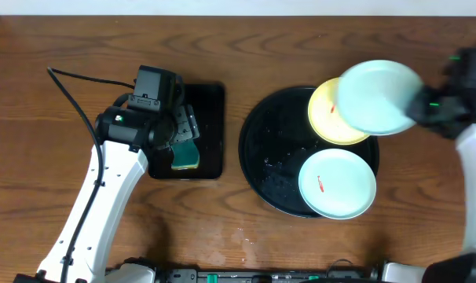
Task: Clean dirty plates on tray and stack at the side
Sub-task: 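Lift the pale green plate with the right gripper and set it right of the tray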
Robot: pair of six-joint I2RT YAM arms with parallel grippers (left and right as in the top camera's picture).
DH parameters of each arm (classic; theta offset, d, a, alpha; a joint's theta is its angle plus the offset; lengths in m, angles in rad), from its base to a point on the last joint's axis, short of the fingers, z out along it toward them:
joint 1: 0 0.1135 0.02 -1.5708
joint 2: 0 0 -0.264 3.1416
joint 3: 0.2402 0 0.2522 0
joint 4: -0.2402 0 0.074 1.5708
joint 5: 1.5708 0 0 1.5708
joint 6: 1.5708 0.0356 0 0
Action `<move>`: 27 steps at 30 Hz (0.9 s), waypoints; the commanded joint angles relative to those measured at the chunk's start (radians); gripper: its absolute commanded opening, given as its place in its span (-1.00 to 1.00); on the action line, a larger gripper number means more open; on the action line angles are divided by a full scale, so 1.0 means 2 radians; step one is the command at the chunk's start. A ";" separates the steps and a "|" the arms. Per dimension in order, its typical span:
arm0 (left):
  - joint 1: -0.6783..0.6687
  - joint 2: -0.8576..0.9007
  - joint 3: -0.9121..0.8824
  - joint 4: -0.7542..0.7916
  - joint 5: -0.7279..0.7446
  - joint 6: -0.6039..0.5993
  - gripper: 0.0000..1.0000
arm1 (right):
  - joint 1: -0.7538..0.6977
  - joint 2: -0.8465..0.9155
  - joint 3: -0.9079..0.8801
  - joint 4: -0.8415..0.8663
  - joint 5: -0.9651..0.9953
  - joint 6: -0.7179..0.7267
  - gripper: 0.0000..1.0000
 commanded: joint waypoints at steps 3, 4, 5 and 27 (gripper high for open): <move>0.002 0.000 0.013 -0.001 -0.006 0.004 0.57 | -0.122 0.033 -0.002 0.006 -0.034 0.009 -0.98; 0.002 0.000 0.013 -0.001 -0.006 0.004 0.57 | -0.140 0.044 -0.002 0.007 -0.027 0.010 -0.98; 0.002 0.000 0.013 -0.001 -0.006 0.004 0.57 | -0.158 0.057 -0.002 0.007 -0.016 0.015 -0.98; 0.002 0.000 0.013 -0.001 -0.004 0.004 0.58 | -0.204 0.171 -0.001 0.020 -0.063 -0.055 0.23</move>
